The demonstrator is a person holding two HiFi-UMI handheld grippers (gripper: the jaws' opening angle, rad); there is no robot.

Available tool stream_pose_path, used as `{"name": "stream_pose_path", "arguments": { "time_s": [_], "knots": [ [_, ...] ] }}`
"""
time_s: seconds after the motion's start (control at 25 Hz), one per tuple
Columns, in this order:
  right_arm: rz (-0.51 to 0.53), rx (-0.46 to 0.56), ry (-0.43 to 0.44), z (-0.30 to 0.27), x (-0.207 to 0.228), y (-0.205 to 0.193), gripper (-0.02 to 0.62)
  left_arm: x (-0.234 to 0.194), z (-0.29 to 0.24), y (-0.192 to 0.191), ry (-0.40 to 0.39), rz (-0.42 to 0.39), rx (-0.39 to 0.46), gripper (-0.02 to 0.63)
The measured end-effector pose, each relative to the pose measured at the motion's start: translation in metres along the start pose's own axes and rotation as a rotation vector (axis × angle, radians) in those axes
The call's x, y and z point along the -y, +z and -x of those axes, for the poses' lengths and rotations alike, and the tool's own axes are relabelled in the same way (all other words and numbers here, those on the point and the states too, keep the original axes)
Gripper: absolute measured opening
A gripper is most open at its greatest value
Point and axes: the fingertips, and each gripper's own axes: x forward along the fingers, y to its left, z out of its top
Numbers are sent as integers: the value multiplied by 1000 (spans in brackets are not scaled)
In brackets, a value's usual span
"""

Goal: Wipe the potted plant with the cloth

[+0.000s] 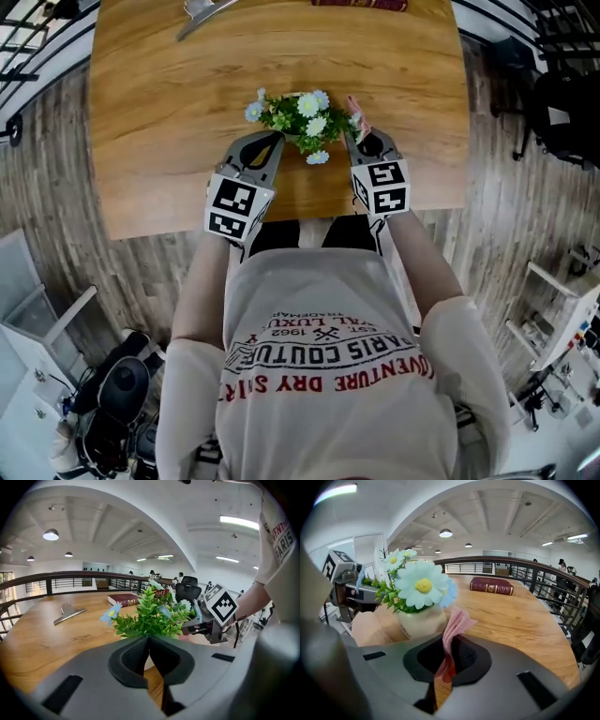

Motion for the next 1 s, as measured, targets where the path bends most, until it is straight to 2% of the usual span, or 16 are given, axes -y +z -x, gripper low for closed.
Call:
{"name": "stream_pose_path", "arguments": {
  "time_s": [0.2,0.4,0.6,0.8,0.88,1.0],
  "knots": [
    [33,-10,-10,-13,-5,4,39,-2,-15,1,-87,-14,-1,15],
    [118,-12,16,-19,-19,13,40,-3,-17,1,-141,-15,11,15],
    [289,-46,18,-21,-25,5,38,-4,-18,1,-187,77,31,15],
    [489,-72,39,-20,-32,3,38,-6,-17,2,-212,118,37,15],
    [494,-72,50,-18,-34,3,38,-7,-17,2,-223,135,36,15],
    [441,-63,62,-14,-37,3,38,-7,-16,3,-232,138,35,15]
  ]
}}
